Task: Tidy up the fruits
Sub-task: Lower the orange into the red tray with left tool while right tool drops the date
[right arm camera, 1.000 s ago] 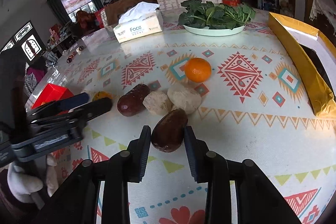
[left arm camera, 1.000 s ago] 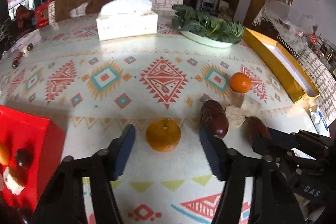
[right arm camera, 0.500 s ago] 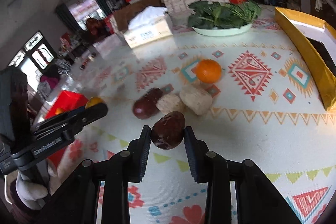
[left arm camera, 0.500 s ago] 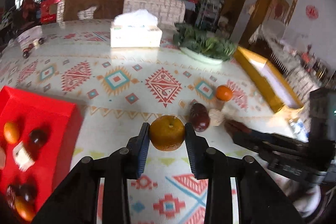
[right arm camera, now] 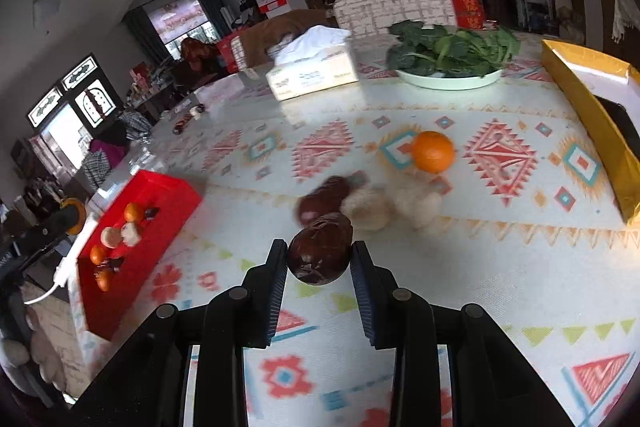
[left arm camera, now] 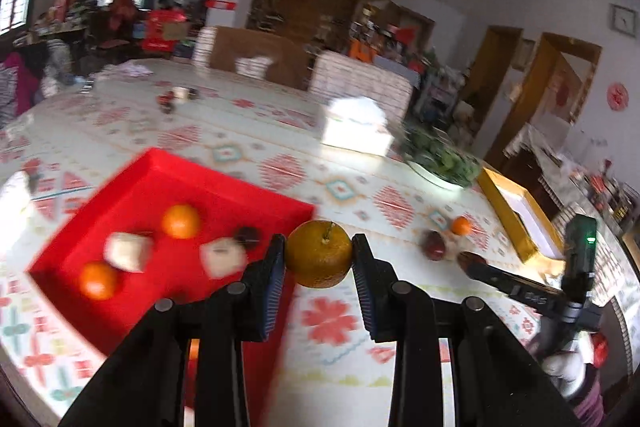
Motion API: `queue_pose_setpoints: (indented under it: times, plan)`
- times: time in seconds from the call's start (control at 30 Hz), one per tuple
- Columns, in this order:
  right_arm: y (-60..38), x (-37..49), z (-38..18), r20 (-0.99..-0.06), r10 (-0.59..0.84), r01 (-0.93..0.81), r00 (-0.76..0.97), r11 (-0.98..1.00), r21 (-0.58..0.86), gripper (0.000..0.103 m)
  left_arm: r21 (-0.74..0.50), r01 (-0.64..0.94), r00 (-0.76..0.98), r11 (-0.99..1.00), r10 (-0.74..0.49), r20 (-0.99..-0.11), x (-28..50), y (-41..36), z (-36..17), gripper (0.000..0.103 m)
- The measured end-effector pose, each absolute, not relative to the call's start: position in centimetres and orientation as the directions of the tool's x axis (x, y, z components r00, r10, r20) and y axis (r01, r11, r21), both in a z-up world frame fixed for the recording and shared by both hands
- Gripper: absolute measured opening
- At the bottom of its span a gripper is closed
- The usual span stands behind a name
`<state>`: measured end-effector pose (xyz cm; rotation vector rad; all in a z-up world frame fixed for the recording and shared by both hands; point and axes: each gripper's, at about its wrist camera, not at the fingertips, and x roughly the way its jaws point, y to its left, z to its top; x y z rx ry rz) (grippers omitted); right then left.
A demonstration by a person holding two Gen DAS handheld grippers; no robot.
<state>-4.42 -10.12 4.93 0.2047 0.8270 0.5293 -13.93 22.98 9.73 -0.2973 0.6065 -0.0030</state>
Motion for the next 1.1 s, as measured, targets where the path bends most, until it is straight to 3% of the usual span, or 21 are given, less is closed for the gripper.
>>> queue_pose_setpoints:
  times: [0.5,1.1]
  plan:
    - [4.9,-6.8,9.8,-0.617,0.684,-0.59,0.389,0.699,0.404,0.036,-0.332,-0.248,0.786,0.91,-0.011,-0.618,-16.3,32.3,5.6,0.032]
    - [15.4,-5.5,5.1,-0.738,0.605,-0.634,0.299,0.704,0.32,0.036,-0.339,-0.296,0.742,0.893,-0.008,-0.67,-14.9,35.7,3.3,0.032]
